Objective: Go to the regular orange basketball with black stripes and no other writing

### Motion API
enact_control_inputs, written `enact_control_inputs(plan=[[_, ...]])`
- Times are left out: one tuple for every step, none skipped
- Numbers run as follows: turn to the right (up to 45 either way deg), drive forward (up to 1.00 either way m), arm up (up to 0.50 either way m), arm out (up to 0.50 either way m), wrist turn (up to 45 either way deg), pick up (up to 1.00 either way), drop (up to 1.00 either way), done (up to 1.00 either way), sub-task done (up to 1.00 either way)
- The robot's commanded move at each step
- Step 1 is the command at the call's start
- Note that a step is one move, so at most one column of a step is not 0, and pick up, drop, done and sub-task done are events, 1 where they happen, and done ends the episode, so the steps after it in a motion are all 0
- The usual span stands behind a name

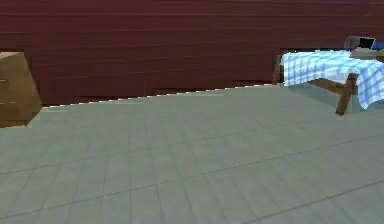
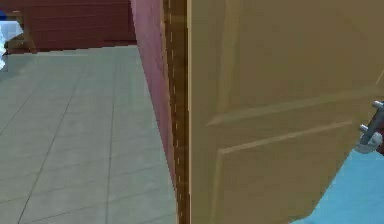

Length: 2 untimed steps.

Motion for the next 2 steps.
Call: enact_control_inputs(plan=[[39.0, 0.00, 0.00, 0.00, 0.0, 0.00, 0.00, 0.00, 0.00], [0.0, 0.40, 0.00, 0.00, 0.0, 0.00, 0.00, 0.00, 0.00]])
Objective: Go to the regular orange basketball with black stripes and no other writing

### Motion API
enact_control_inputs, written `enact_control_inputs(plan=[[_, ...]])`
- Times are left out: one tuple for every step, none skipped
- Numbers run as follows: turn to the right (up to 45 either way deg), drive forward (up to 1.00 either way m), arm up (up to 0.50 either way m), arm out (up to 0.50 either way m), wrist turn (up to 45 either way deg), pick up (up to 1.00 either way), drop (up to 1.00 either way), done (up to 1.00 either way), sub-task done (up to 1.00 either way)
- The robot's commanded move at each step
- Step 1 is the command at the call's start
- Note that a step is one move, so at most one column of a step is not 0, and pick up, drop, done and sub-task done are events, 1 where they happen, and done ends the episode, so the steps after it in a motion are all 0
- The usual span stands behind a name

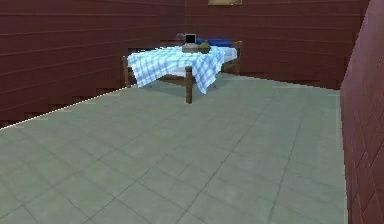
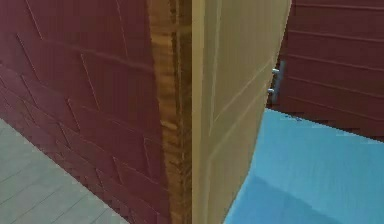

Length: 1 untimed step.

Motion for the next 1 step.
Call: enact_control_inputs(plan=[[12.0, 0.00, 0.00, 0.00, 0.0, 0.00, 0.00, 0.00, 0.00]])
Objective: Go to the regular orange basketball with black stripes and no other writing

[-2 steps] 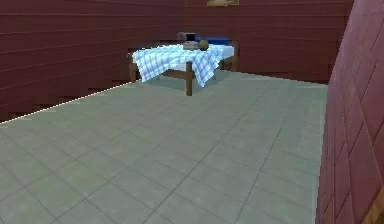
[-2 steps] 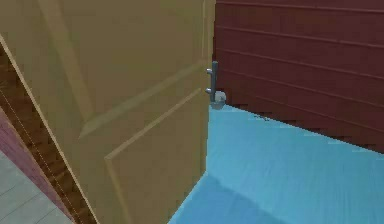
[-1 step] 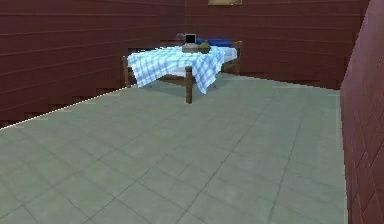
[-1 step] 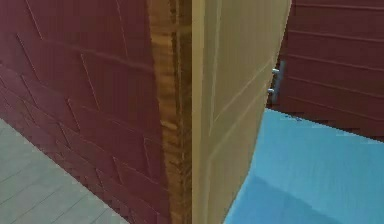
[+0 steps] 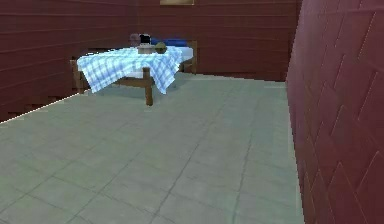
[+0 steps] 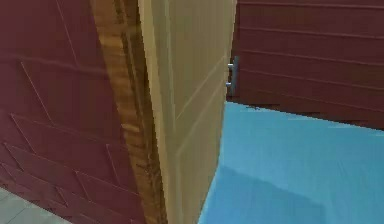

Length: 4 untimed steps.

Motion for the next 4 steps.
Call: enact_control_inputs(plan=[[0.0, 1.00, 0.00, 0.00, 0.0, 0.00, 0.00, 0.00, 0.00], [0.0, 1.00, 0.00, 0.00, 0.0, 0.00, 0.00, 0.00, 0.00], [0.0, 1.00, 0.00, 0.00, 0.0, 0.00, 0.00, 0.00, 0.00], [0.0, 0.50, 0.00, 0.00, 0.0, 0.00, 0.00, 0.00, 0.00]])
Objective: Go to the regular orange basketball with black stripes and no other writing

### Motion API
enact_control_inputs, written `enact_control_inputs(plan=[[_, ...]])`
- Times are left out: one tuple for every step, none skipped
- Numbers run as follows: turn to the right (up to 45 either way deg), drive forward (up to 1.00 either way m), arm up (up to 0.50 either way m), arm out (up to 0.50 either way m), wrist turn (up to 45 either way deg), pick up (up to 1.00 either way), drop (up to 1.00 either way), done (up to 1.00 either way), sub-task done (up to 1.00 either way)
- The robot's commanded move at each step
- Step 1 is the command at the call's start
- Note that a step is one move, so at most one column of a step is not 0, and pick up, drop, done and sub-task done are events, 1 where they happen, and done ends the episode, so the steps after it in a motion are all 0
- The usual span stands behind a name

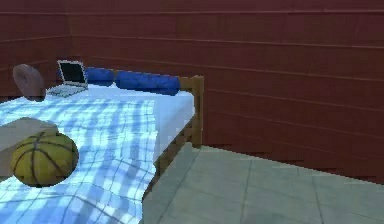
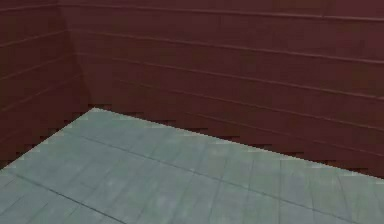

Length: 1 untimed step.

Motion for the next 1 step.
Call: enact_control_inputs(plan=[[-39.0, 0.00, 0.00, 0.00, 0.0, 0.00, 0.00, 0.00, 0.00]])
